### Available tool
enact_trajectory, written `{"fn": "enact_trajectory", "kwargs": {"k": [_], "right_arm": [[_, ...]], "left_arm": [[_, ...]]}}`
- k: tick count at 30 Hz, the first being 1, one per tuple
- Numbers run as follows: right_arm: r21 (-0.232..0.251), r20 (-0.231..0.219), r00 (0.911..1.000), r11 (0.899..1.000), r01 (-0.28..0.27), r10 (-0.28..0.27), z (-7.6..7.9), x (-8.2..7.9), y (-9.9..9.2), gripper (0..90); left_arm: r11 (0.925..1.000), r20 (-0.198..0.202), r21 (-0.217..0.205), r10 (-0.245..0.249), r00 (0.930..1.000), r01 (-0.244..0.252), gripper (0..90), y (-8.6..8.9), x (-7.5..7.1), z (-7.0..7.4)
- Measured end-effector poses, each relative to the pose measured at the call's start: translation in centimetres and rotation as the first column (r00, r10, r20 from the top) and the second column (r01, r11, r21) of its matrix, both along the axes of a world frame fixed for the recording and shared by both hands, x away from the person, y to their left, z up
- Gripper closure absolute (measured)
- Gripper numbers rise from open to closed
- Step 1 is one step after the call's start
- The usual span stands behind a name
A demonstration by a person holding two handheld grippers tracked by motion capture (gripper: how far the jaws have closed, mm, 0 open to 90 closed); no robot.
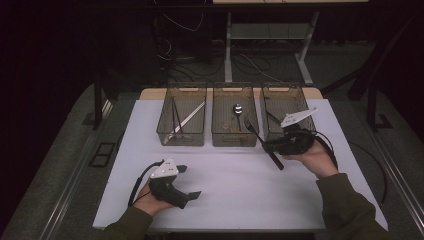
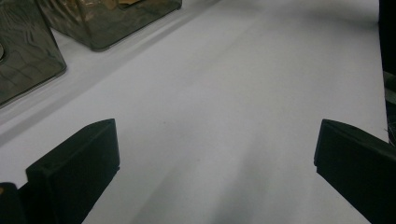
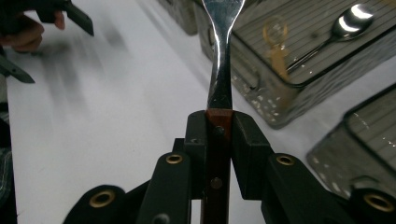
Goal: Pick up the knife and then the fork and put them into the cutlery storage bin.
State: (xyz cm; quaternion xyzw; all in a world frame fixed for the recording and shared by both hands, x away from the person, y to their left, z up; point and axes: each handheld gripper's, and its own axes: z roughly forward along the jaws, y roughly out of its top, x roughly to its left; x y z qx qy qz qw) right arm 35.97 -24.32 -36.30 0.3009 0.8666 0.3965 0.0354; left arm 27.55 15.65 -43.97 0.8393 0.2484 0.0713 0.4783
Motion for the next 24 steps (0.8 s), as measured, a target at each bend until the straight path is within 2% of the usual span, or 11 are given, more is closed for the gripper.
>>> {"fn": "enact_trajectory", "kwargs": {"k": [7,12,20,23,24], "right_arm": [[0.046,0.026,0.9982,0.998,0.053,-0.054,1.1,0.2,-1.8,77.5],[0.069,0.052,0.9926,0.992,0.106,-0.110,1.9,0.4,-2.9,77.5],[0.088,0.098,0.9734,0.976,0.199,-0.207,3.7,1.6,-4.5,77.4],[0.071,0.114,0.9646,0.970,0.231,-0.238,4.3,2.4,-4.8,77.4],[0.069,0.119,0.9593,0.966,0.250,-0.256,4.5,2.7,-4.9,77.4]], "left_arm": [[1.0000,-0.003,0.001,0.002,1.0000,-0.002,0.0,0.0,0.0,0.0],[1.0000,-0.001,-0.001,0.002,1.0000,-0.002,0.0,0.0,0.0,0.0],[1.0000,-0.006,-0.004,0.008,1.0000,-0.008,0.0,0.0,0.1,0.0],[0.9999,-0.004,-0.008,0.008,1.0000,-0.008,0.0,0.0,0.0,0.0],[1.0000,-0.004,-0.007,0.007,1.0000,-0.007,0.0,0.0,0.0,0.0]]}}
